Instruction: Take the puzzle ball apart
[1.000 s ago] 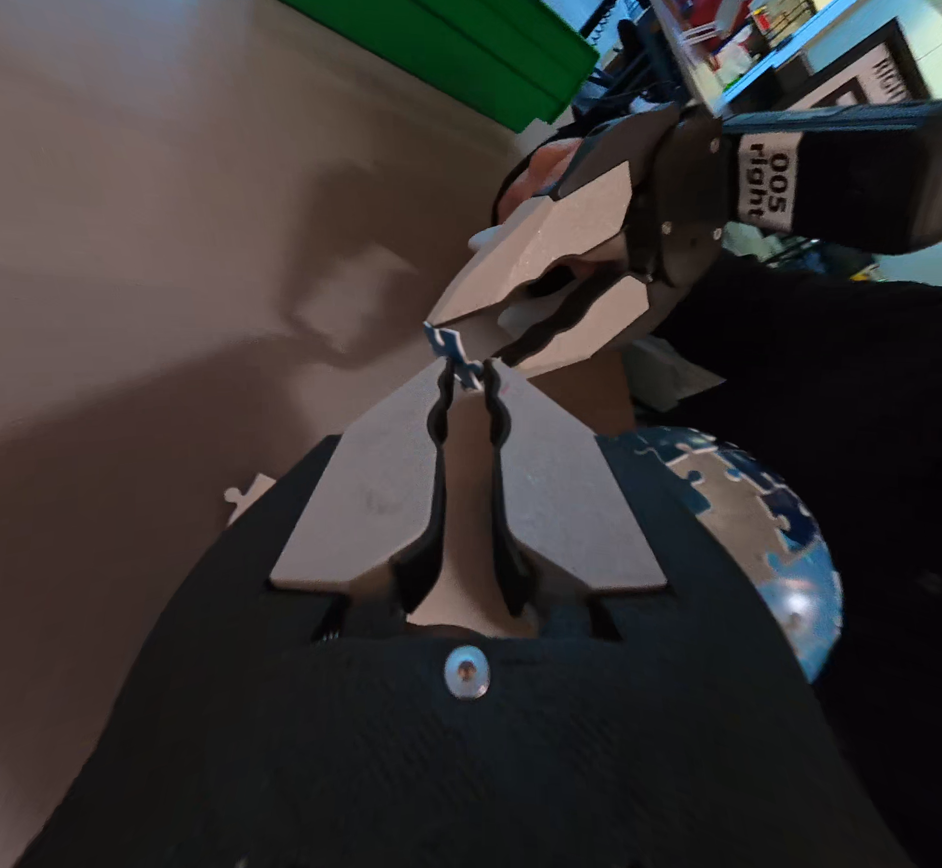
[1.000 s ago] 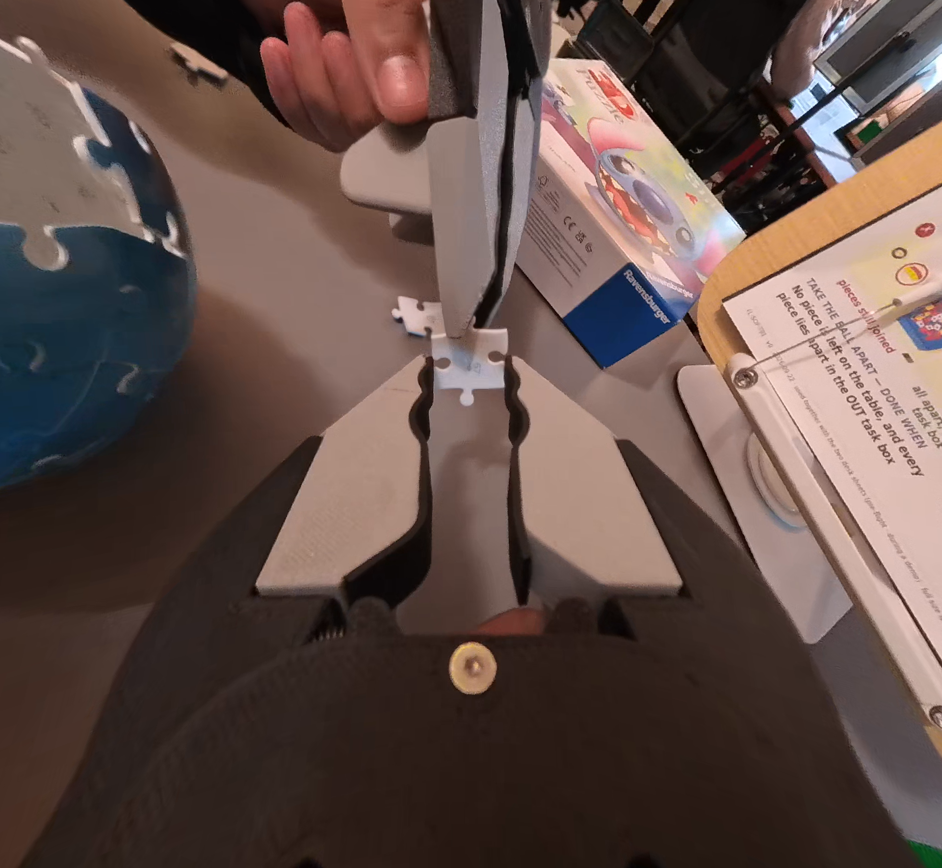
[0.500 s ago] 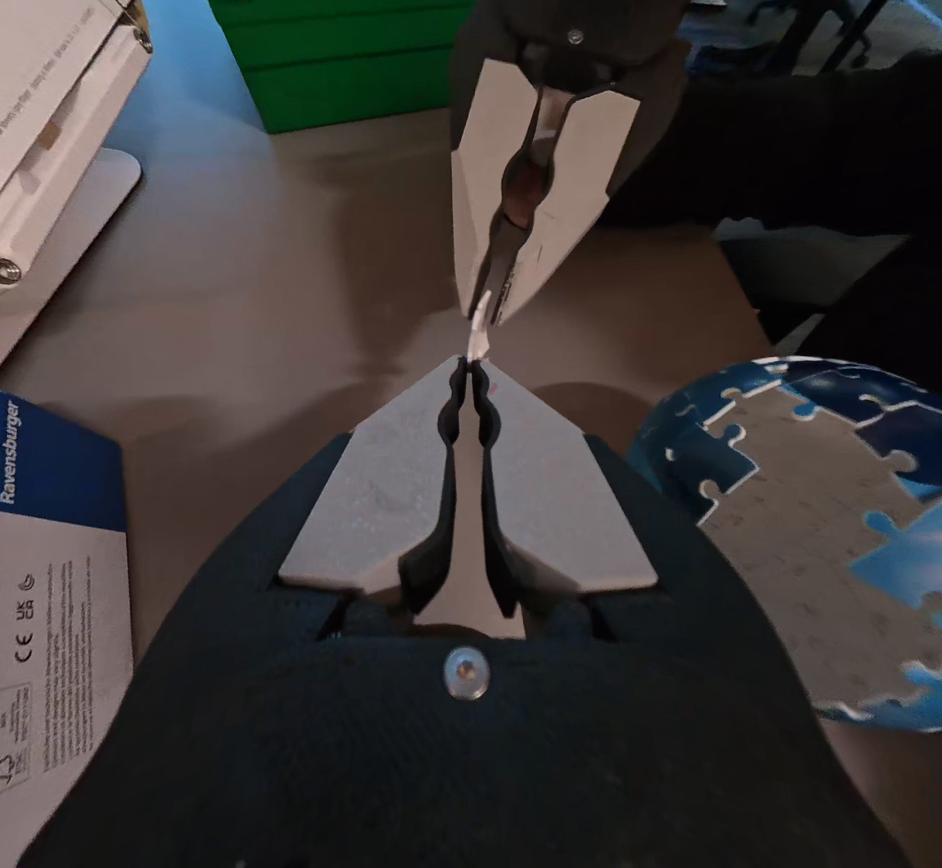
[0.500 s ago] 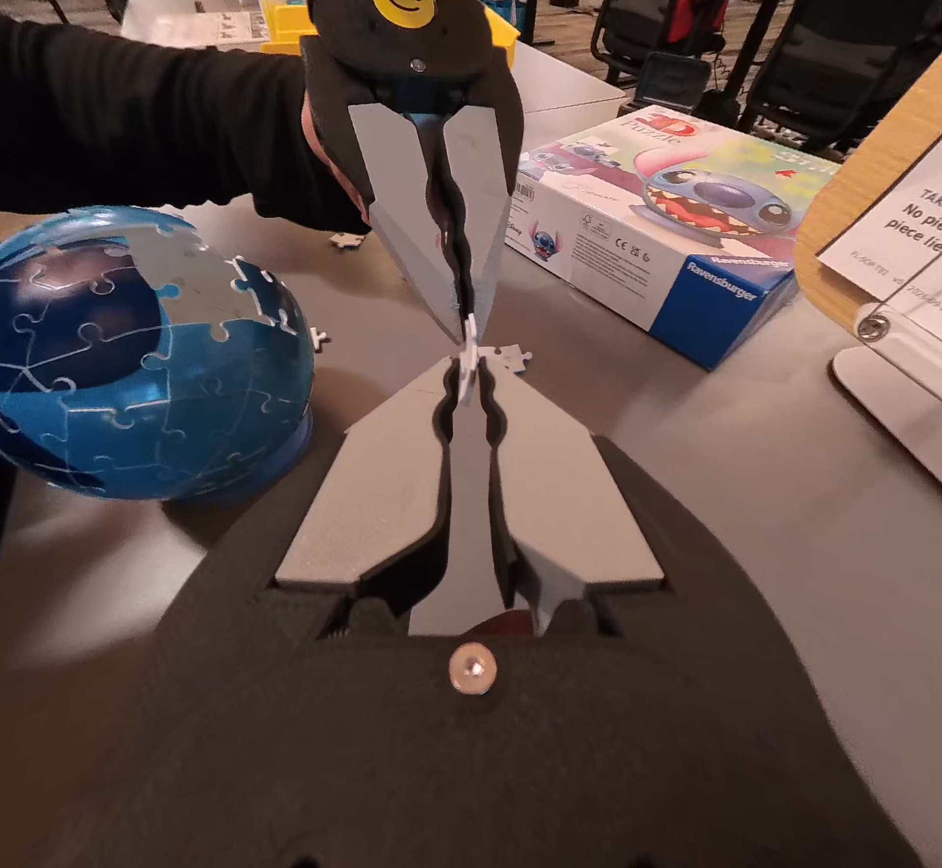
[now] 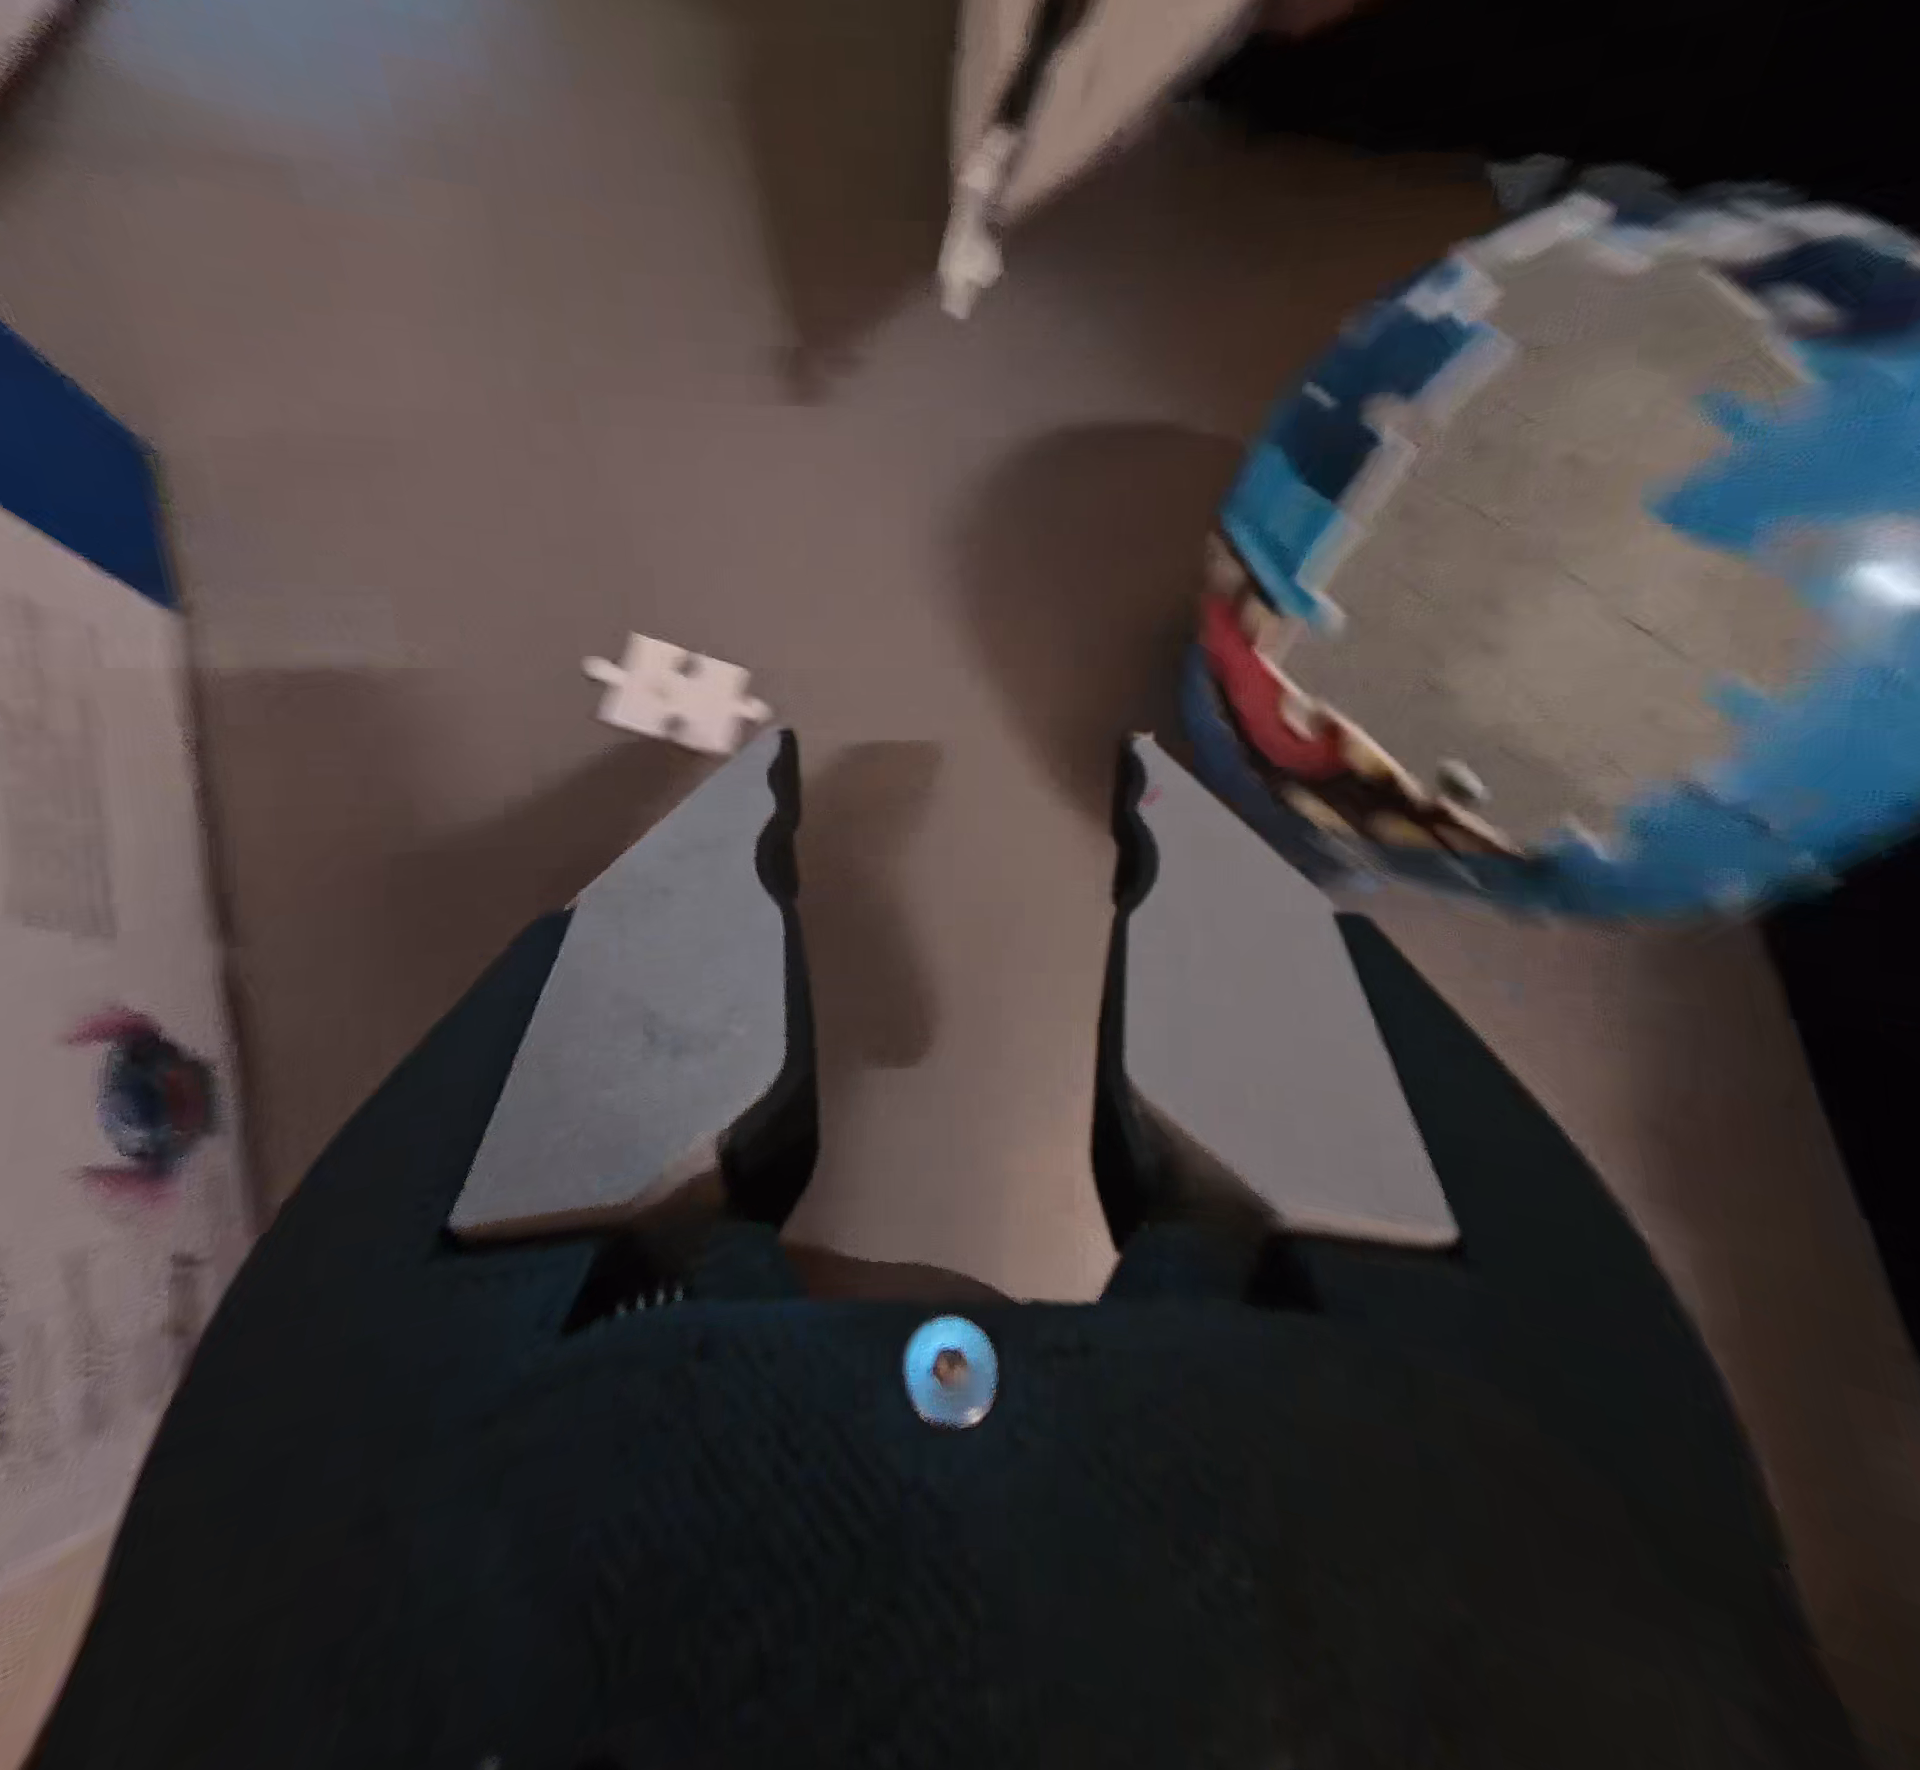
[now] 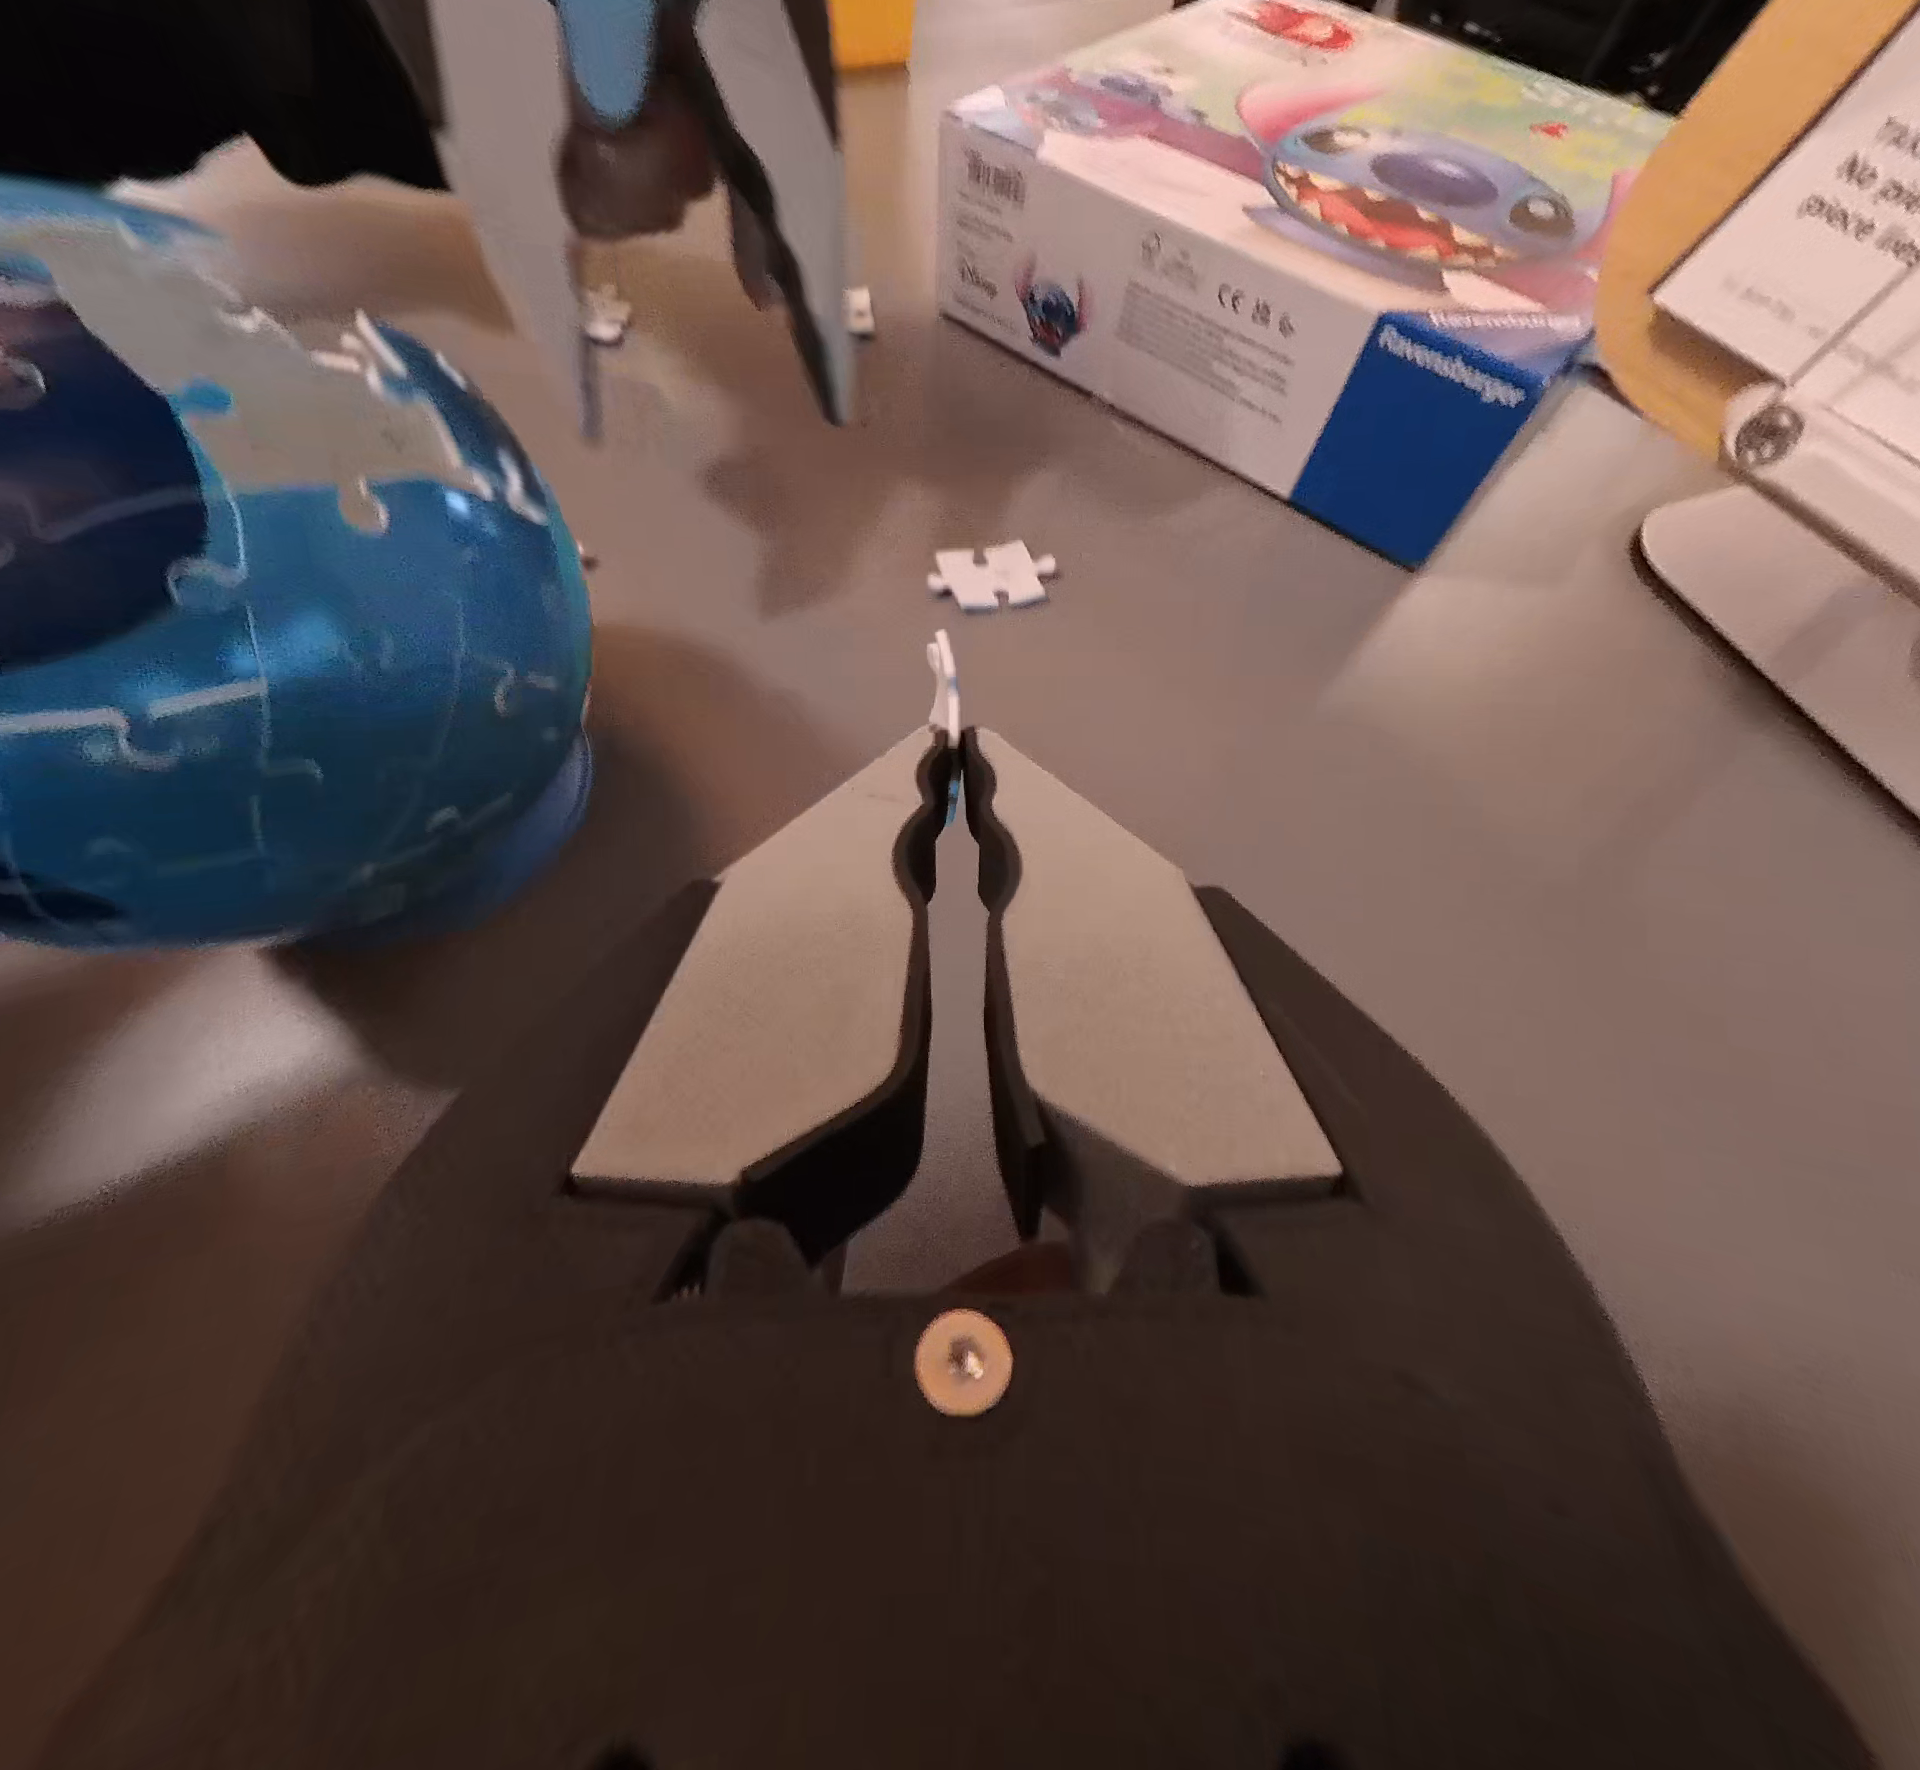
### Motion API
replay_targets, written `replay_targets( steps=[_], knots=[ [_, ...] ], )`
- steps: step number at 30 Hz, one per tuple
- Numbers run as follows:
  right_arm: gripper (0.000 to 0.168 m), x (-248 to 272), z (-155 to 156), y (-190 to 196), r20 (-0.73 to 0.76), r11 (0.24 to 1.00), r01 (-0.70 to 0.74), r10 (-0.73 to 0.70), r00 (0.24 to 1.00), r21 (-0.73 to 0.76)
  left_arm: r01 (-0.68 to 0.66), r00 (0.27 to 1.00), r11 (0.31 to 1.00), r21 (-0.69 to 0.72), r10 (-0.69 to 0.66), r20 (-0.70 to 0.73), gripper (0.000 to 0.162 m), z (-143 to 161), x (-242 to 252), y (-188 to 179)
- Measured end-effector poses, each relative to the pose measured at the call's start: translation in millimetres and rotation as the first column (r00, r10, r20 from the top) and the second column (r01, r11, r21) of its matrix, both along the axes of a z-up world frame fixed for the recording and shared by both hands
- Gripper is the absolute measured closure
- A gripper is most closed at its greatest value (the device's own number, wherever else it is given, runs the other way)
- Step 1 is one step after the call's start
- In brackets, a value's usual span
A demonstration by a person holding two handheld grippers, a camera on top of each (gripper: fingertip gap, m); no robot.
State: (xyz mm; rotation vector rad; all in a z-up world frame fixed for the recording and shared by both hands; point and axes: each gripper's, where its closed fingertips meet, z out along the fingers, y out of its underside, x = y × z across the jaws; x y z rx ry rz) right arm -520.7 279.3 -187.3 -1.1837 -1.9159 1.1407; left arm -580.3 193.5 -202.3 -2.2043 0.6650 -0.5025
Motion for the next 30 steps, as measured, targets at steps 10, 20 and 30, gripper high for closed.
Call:
replay_targets(
  steps=[10,20,30],
  knots=[
    [0.168,37,-9,2,0.017,0.998,-0.009,0.010,1.000,-0.057,0.351,0.931,0.936,-0.013,-0.347,0.113,0.063,-19,54,-63],
    [0.168,60,-6,-17,0.032,0.999,0.006,-0.005,0.999,-0.034,0.354,0.924,0.934,0.047,-0.357,0.139,0.083,-9,80,-82],
    [0.168,41,7,-35,-0.012,0.998,-0.056,0.056,0.998,-0.004,0.314,0.937,0.946,0.088,-0.323,0.134,0.088,1,95,-121]
  ],
)
